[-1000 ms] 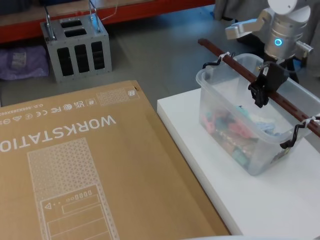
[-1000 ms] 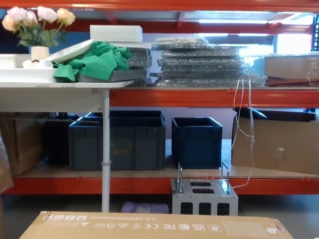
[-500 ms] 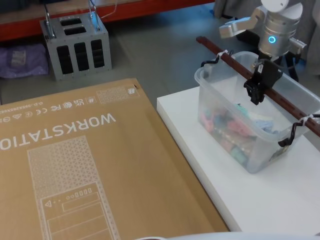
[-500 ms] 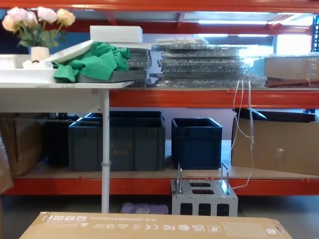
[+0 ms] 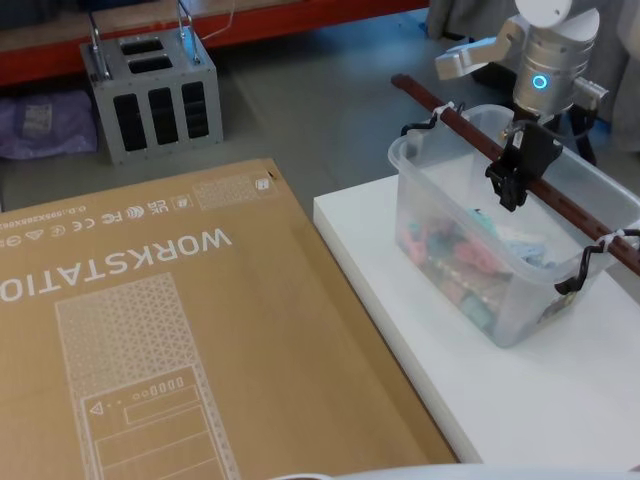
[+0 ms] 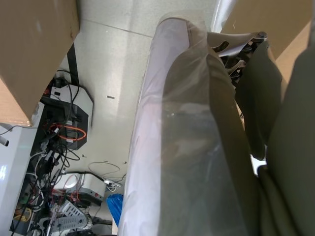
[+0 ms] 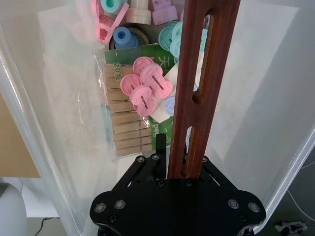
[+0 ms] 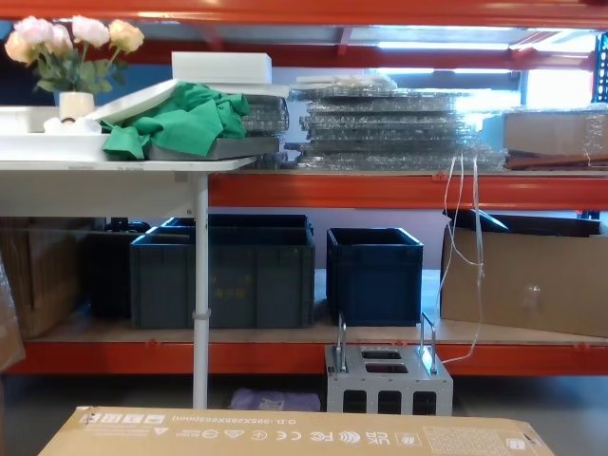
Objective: Use one hand to grasp the basket and place it at the designated location.
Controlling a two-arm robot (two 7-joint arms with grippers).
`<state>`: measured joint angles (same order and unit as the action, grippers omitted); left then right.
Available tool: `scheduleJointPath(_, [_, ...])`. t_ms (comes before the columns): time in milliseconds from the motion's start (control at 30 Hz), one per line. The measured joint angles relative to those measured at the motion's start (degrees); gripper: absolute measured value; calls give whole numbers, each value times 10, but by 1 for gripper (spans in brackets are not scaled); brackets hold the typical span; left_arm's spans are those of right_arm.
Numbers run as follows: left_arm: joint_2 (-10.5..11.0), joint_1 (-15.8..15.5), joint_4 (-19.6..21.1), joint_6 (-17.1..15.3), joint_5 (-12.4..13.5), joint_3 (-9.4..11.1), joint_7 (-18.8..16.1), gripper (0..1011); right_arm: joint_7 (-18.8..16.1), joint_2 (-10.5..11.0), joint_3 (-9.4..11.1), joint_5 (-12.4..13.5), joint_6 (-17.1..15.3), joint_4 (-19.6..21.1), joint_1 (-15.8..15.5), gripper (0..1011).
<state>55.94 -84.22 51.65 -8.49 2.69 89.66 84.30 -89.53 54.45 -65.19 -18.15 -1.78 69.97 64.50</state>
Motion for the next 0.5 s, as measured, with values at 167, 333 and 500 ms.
scheduleJointPath(167, [0, 0, 0, 0, 0, 0, 0, 0, -4, -3, 0, 1, -4, -7, 0, 114])
scheduleJointPath(333, [0, 0, 0, 0, 0, 0, 0, 0, -2, 0, 1, 4, -9, -5, -2, 234])
scheduleJointPath(500, [0, 0, 0, 0, 0, 0, 0, 0, 0, 3, 4, 4, -13, -1, -4, 369])
